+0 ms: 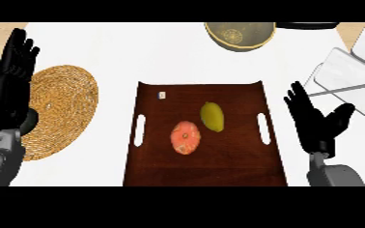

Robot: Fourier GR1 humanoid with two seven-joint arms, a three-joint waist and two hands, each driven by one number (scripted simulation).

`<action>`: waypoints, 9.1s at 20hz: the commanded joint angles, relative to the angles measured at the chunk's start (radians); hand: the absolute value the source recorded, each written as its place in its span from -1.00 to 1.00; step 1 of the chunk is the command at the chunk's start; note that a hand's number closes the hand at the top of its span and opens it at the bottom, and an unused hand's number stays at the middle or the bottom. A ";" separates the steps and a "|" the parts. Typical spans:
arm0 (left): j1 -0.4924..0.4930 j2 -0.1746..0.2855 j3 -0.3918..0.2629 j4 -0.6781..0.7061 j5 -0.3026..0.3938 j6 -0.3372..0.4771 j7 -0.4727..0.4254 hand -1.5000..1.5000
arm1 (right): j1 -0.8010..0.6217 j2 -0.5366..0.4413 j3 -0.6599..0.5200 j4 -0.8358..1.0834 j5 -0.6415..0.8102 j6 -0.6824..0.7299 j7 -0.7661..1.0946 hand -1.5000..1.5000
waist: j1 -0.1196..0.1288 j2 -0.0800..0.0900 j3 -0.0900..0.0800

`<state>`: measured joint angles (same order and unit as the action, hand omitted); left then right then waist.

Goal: Pick the lemon from the tray and place it in the tiered shelf

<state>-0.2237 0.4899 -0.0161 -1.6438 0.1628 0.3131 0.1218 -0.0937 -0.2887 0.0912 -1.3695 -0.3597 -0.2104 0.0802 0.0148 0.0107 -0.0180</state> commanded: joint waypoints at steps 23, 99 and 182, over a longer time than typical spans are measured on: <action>0.276 -0.010 -0.012 0.214 0.097 -0.200 -0.034 0.00 | -0.338 0.284 0.454 0.319 1.279 -0.624 0.643 -1.00 | -0.028 -0.039 0.006; 0.266 -0.138 0.112 0.220 -0.021 -0.286 -0.044 0.00 | -0.181 -0.078 0.186 -0.300 1.314 0.342 0.754 1.00 | -0.047 -0.019 0.019; 0.254 -0.172 0.216 0.236 -0.072 -0.423 -0.037 0.00 | -0.548 -0.486 -0.726 -0.008 0.939 0.360 0.590 -1.00 | -0.012 -0.013 0.018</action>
<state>0.0111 0.3011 0.1813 -1.4074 0.0752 -0.0847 0.0880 -0.6220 -0.7852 -0.5717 -1.3858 0.6508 0.1537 0.6535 0.0031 -0.0012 -0.0012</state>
